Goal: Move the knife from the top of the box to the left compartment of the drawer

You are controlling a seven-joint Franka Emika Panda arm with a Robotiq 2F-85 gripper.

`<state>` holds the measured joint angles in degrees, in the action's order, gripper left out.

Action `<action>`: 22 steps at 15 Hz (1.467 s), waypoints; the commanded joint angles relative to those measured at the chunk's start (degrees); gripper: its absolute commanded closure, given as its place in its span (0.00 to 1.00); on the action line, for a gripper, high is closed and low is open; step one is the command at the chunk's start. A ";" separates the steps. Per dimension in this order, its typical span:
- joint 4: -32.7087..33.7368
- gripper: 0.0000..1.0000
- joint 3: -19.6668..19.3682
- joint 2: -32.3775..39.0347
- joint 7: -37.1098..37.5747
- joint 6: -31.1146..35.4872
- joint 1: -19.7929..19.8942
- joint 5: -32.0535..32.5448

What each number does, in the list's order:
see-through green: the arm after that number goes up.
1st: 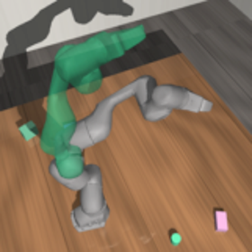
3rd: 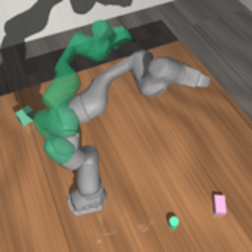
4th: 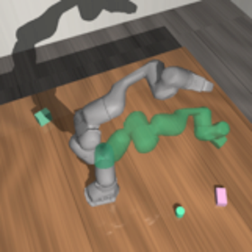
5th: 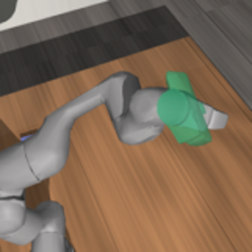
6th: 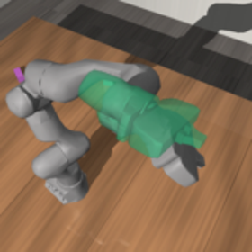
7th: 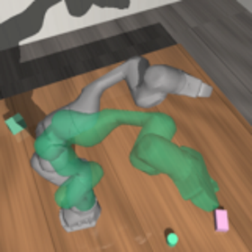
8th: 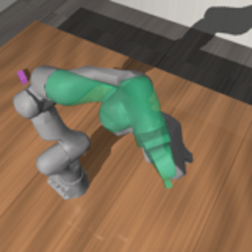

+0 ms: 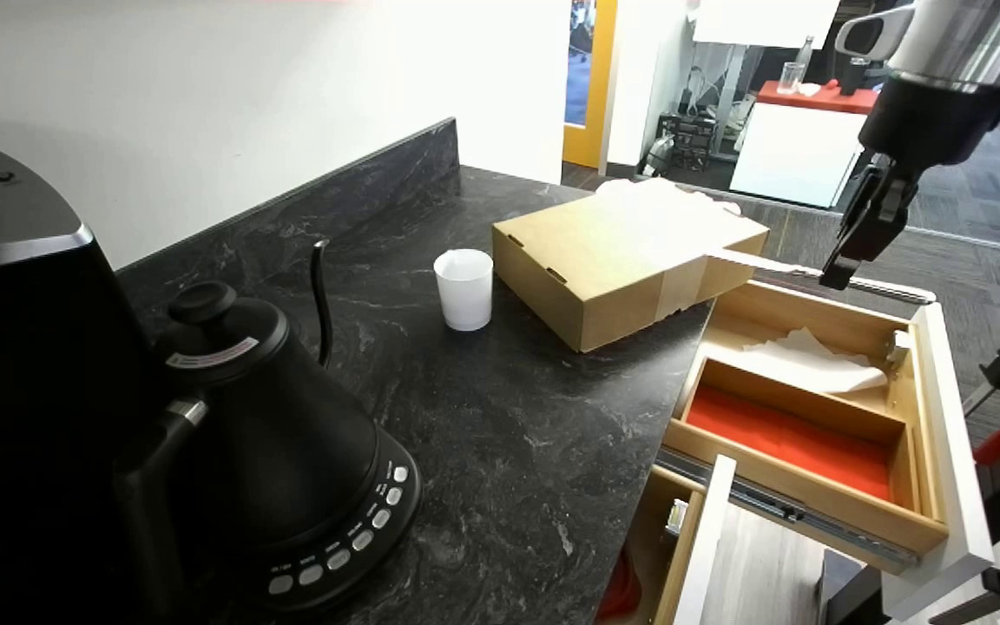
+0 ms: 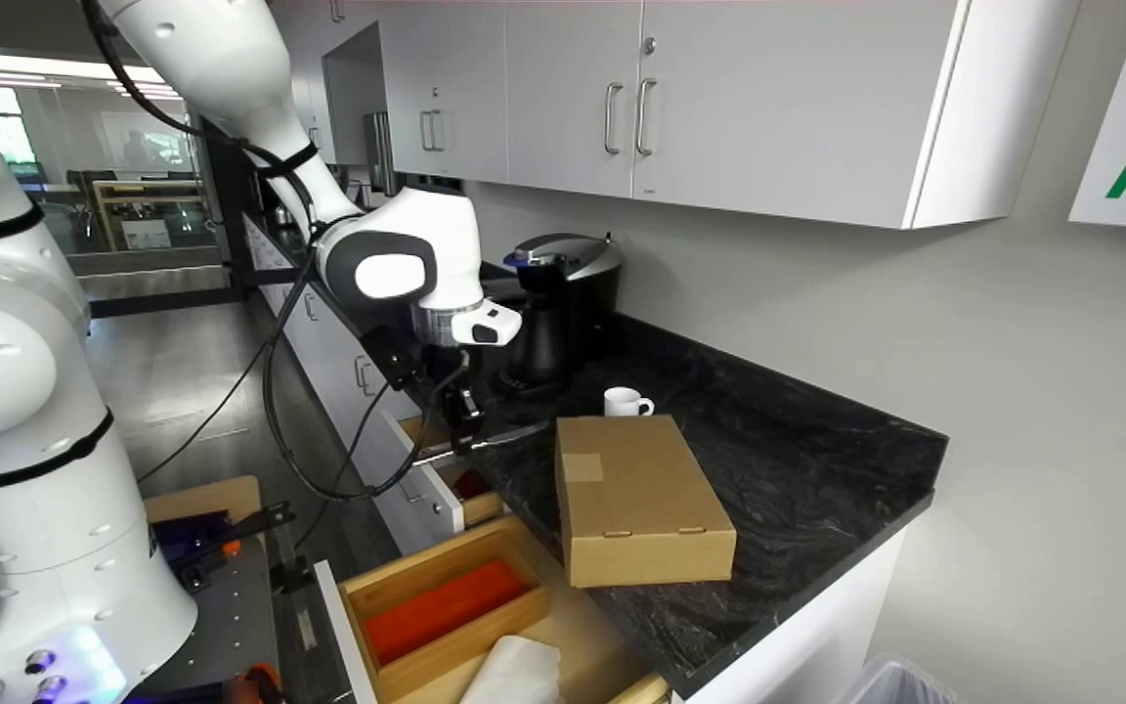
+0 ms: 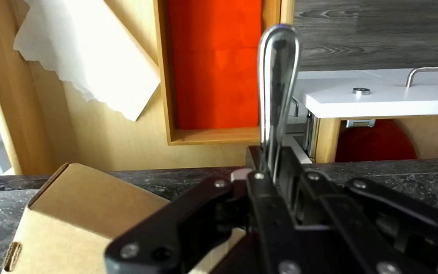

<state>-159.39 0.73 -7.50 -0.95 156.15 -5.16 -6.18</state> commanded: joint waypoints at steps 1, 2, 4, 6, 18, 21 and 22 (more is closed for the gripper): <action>0.03 0.95 -2.72 -0.55 -10.35 -2.52 -0.23 -6.09; 0.03 0.95 -3.10 -0.54 -12.18 -2.83 -0.38 -7.81; 0.02 0.95 -2.97 0.25 -14.13 -2.21 -0.47 -9.53; 0.02 0.95 -2.57 2.24 -14.83 -0.55 -0.37 -9.76; 0.01 0.95 4.54 14.77 -28.31 0.02 1.44 -32.24; 0.04 0.95 2.31 17.45 -31.00 1.06 -2.26 -36.50; 0.05 0.95 1.96 18.42 -31.72 1.56 -2.81 -37.44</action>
<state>-159.33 3.58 8.75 -29.43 155.70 -6.23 -39.76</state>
